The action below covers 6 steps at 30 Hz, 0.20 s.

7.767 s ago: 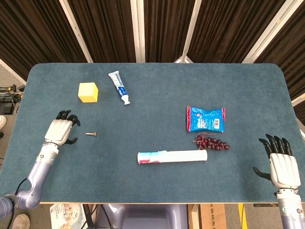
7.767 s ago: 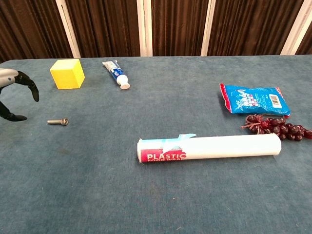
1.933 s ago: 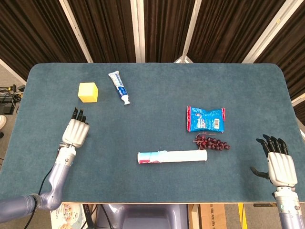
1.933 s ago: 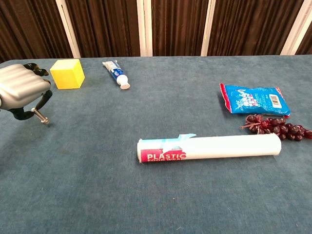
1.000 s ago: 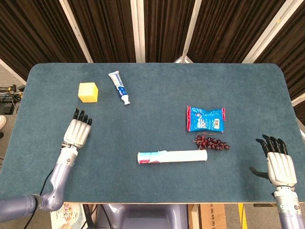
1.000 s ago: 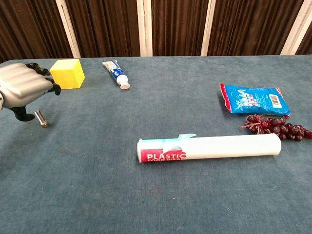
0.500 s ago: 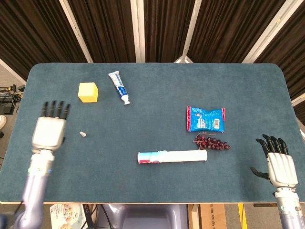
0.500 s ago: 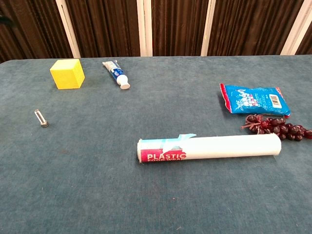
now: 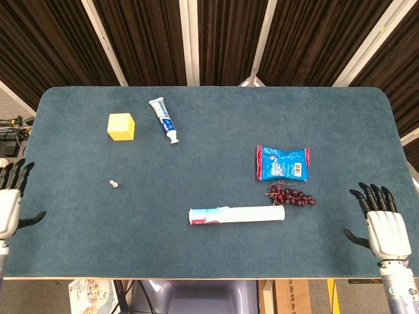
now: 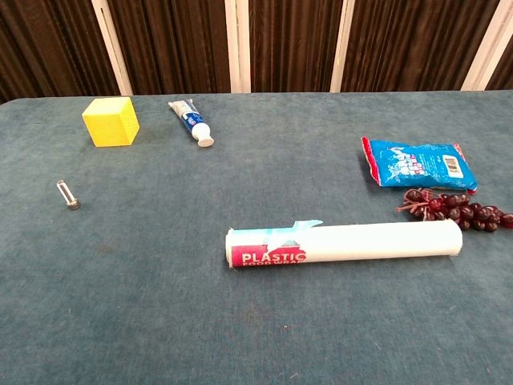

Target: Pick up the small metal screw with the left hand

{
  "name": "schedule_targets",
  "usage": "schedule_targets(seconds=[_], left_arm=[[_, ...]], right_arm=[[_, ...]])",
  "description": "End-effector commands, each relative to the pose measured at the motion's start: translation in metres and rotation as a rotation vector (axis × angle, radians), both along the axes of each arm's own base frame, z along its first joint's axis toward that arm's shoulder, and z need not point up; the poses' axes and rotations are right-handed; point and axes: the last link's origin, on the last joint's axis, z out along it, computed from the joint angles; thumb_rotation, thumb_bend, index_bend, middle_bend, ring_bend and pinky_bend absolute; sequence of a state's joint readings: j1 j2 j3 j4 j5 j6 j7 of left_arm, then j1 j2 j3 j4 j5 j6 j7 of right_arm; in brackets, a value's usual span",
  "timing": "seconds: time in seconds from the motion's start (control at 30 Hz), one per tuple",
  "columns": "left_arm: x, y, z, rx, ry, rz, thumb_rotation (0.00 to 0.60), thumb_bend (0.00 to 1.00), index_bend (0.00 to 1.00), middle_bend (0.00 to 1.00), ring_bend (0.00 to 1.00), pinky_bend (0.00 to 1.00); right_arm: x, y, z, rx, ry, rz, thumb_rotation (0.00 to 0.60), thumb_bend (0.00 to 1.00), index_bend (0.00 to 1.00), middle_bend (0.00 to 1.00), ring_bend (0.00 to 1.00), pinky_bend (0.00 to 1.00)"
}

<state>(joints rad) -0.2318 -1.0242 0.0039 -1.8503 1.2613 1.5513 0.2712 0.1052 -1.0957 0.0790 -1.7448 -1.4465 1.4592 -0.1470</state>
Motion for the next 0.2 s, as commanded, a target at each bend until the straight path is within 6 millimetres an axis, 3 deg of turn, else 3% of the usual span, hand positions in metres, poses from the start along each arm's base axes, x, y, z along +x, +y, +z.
schedule_targets(seconds=[0.03, 0.2], left_arm=[[-0.0140, -0.0159, 0.0030, -0.007, 0.003, -0.021, 0.600, 0.21, 0.06, 0.00, 0.00, 0.00], [-0.0147, -0.0208, 0.0046, 0.010, -0.008, -0.051, 0.600, 0.21, 0.06, 0.00, 0.00, 0.00]], right_arm=[[0.0005, 0.0009, 0.0026, -0.005, -0.006, 0.015, 0.600, 0.15, 0.21, 0.11, 0.05, 0.00], [-0.0005, 0.0008, 0.0038, -0.004, -0.015, 0.013, 0.600, 0.15, 0.21, 0.11, 0.05, 0.00]])
